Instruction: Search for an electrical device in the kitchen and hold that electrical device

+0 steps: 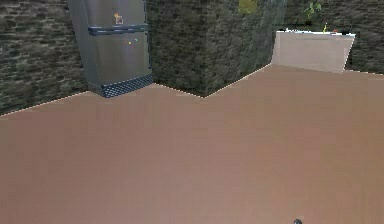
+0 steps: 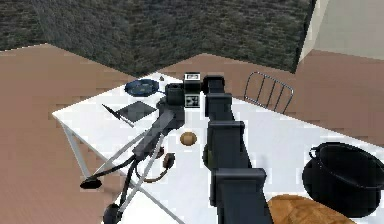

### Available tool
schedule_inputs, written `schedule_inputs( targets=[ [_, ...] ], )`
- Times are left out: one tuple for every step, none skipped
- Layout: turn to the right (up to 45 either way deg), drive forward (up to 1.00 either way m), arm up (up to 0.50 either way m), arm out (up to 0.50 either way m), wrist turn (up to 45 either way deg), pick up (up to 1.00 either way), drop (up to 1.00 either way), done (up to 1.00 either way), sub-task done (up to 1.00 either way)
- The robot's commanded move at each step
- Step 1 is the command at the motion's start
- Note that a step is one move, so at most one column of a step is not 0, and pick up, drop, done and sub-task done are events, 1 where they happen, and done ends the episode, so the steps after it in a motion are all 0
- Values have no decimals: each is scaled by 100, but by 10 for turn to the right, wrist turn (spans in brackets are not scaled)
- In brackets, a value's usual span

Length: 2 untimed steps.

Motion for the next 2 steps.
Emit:
schedule_inputs(
  targets=[
    [0,0,0,0,450,0,0,0,0],
    [0,0,0,0,450,0,0,0,0]
  ],
)
